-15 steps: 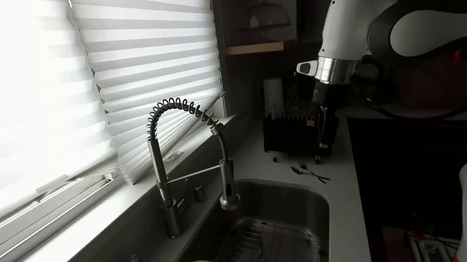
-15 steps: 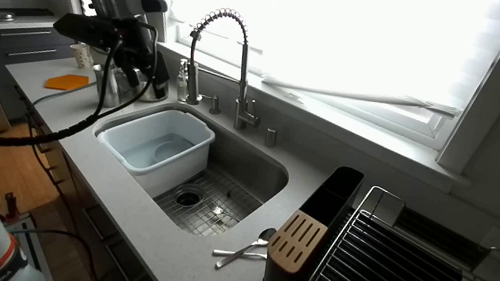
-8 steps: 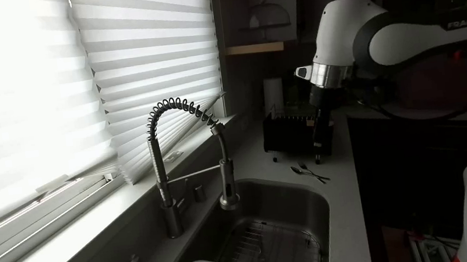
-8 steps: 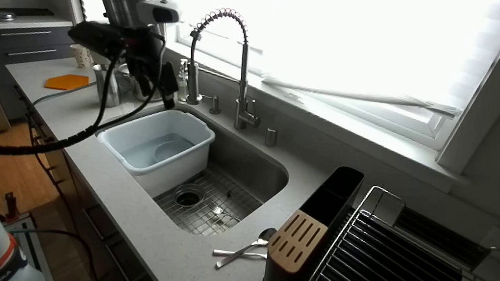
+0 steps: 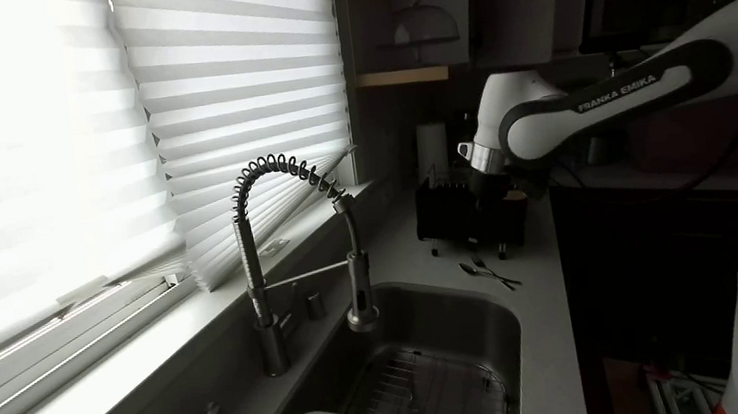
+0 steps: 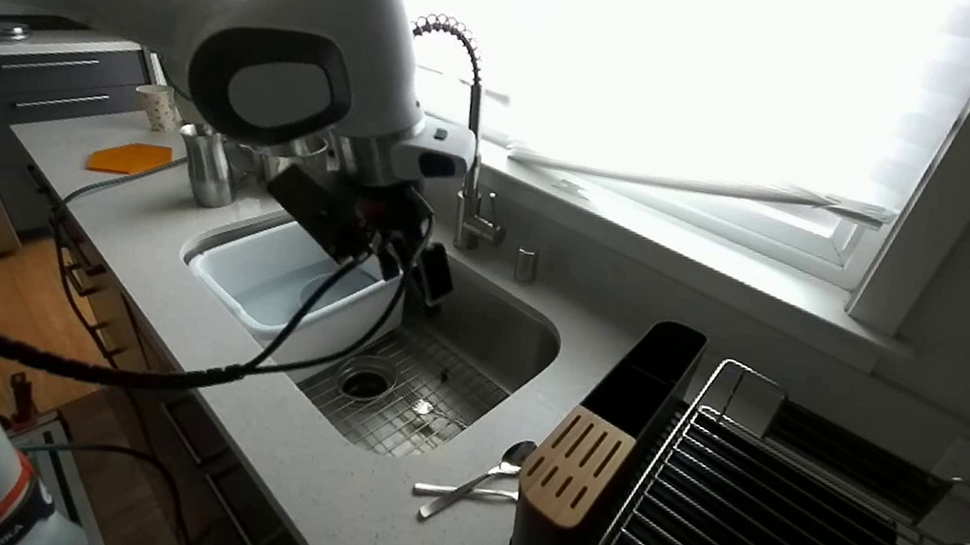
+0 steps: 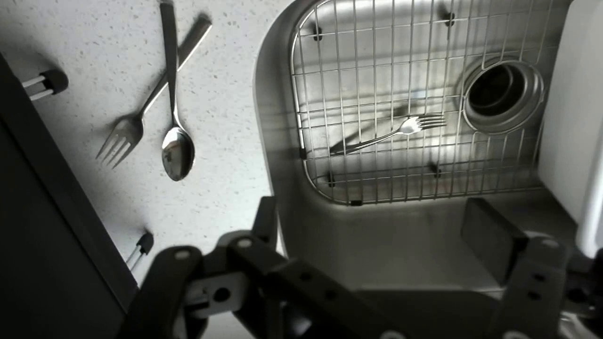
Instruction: Put the spoon and fork in the drying rack
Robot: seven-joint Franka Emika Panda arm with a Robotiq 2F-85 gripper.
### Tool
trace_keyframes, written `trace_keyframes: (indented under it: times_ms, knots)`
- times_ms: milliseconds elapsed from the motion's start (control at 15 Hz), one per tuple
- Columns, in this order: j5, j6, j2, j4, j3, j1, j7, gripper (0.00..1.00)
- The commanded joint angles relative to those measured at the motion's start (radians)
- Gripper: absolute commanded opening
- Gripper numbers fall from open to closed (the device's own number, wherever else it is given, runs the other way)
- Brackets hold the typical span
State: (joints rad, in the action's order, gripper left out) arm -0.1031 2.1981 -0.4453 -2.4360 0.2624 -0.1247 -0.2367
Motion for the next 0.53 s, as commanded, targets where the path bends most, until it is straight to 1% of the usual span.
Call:
trace_keyframes:
  times_ms: [0,267,400,467]
  knots:
    - [0.048,0.108,0.135,0.019,0.065,-0.036,-0.055,1.00]
    - [0.089,0.192,0.248,0.028,0.118,-0.072,-0.128,1.00]
    - [0.081,0.217,0.281,0.027,0.125,-0.097,-0.142,1.00]
    - [0.082,0.247,0.288,0.026,0.122,-0.107,-0.125,1.00]
